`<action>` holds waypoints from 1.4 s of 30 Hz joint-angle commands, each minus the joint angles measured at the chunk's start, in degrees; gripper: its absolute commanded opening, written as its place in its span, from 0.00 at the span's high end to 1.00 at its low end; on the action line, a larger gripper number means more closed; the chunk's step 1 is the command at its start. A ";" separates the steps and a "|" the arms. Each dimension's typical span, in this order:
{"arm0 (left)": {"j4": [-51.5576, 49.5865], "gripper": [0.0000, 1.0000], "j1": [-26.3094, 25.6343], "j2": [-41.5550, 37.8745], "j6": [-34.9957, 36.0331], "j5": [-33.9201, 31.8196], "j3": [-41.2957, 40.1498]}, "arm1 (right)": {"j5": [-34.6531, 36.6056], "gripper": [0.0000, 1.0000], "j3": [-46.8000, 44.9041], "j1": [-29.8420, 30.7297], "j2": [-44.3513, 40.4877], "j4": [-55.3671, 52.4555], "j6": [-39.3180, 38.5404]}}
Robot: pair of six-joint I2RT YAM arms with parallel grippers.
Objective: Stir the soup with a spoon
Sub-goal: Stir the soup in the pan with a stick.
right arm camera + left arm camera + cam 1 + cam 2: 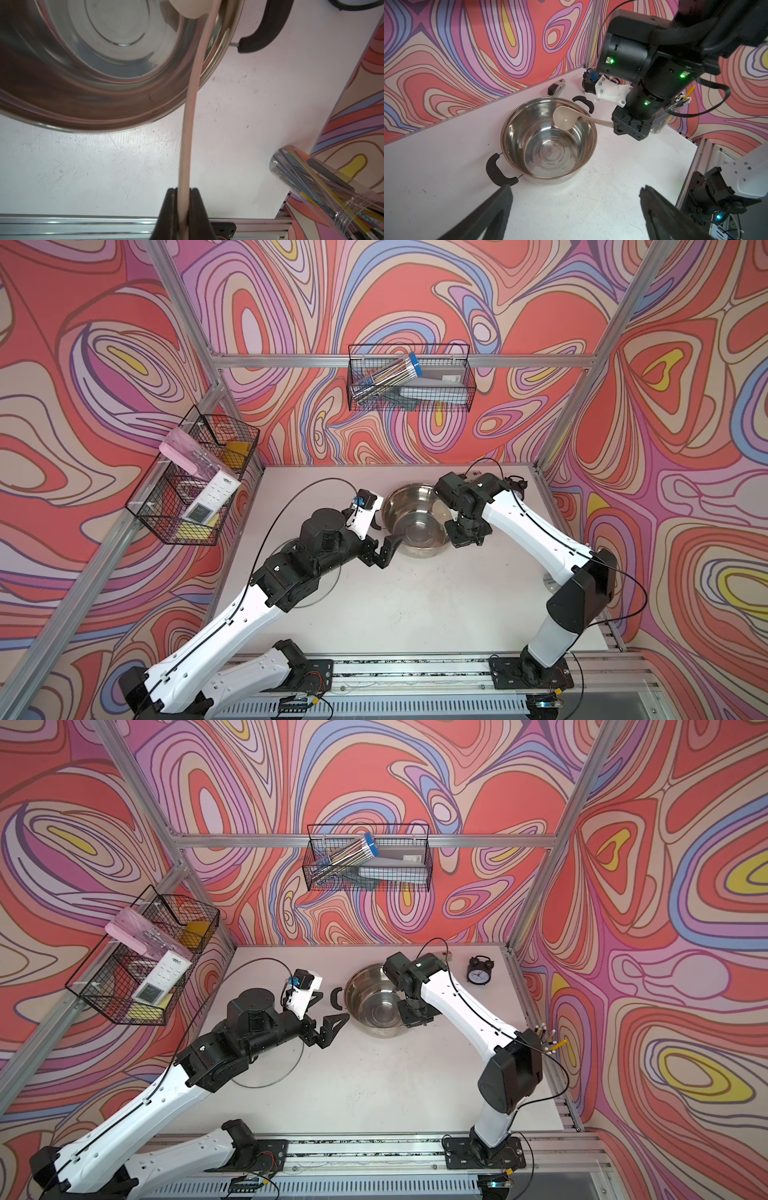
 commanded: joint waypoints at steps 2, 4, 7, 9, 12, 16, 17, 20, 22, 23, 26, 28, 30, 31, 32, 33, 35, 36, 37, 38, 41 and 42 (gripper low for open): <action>0.66 0.01 -0.19 -1.32 -0.31 -0.59 0.04 | 1.30 1.00 6.52 -0.44 5.56 1.89 -2.02; 0.45 0.01 -0.19 -1.47 -0.41 -0.79 -0.06 | -0.63 1.00 9.87 -0.40 7.85 1.89 -2.48; 0.39 0.01 -0.19 -1.58 -0.59 -0.75 -0.17 | -4.80 1.00 14.38 -0.36 10.95 1.43 -3.02; 0.28 0.01 -0.19 -1.59 -0.59 -0.79 -0.02 | -7.24 1.00 16.26 -0.06 12.10 1.41 -3.19; 0.08 0.01 -0.17 -1.75 -0.57 -0.87 0.07 | -9.66 1.00 17.38 0.92 12.66 1.08 -3.56; -0.25 0.01 -0.19 -2.10 -0.59 -0.95 -0.13 | -13.58 1.00 15.55 2.80 11.39 1.88 -4.48; -0.25 0.01 -0.19 -2.20 -0.67 -1.07 -0.33 | -14.17 1.00 14.71 3.29 10.82 2.15 -4.61; 0.09 0.01 -0.19 -2.62 -0.85 -1.12 -0.85 | -15.05 1.00 12.40 4.53 8.74 2.18 -4.60; 0.35 0.01 -0.19 -2.65 -0.85 -1.10 -1.07 | -15.61 1.00 10.57 5.19 7.07 2.10 -4.32; 0.43 0.01 -0.19 -2.55 -0.85 -1.19 -1.00 | -15.67 1.00 9.45 5.47 5.99 2.18 -4.09; 1.24 0.01 -0.19 -2.46 -0.70 -1.52 -1.07 | -16.03 1.00 6.29 5.78 2.94 1.84 -3.47; 1.92 0.01 -0.19 -2.30 -0.59 -1.48 -1.17 | -16.41 1.00 4.18 5.88 1.20 1.45 -3.29; 2.42 0.01 -0.19 -2.11 -0.59 -1.62 -1.24 | -16.12 1.00 1.96 5.86 -1.60 0.61 -3.18; 2.54 0.01 -0.15 -2.03 -0.59 -1.54 -1.26 | -15.66 1.00 1.02 5.88 -2.23 0.19 -3.13; 2.75 0.01 -0.19 -1.94 -0.59 -1.59 -1.24 | -14.96 1.00 -0.12 5.88 -2.98 -0.48 -3.06; 2.89 0.01 -0.19 -1.85 -0.51 -1.55 -1.31 | -14.06 1.00 -1.07 5.88 -3.74 -1.10 -3.01; 3.17 0.01 -0.19 -1.85 -0.50 -1.64 -1.42 | -11.94 1.00 -2.73 5.88 -5.08 -1.94 -2.84; 3.36 0.01 -0.17 -1.93 -0.50 -1.72 -1.59 | -10.93 1.00 -3.36 5.88 -5.59 -2.15 -2.84; 3.60 0.01 -0.18 -1.93 -0.50 -1.76 -1.75 | -9.67 1.00 -3.76 5.80 -6.04 -2.33 -2.84; 3.82 0.01 -0.19 -1.94 -0.57 -1.80 -1.85 | -8.61 1.00 -4.07 5.63 -6.20 -2.55 -2.76; 4.03 0.01 -0.19 -1.87 -0.68 -1.94 -1.87 | -6.47 1.00 -4.25 4.61 -6.05 -2.60 -2.25; 4.01 0.01 -0.19 -1.85 -0.68 -1.94 -1.86 | -6.04 1.00 -4.19 3.95 -5.88 -2.38 -2.14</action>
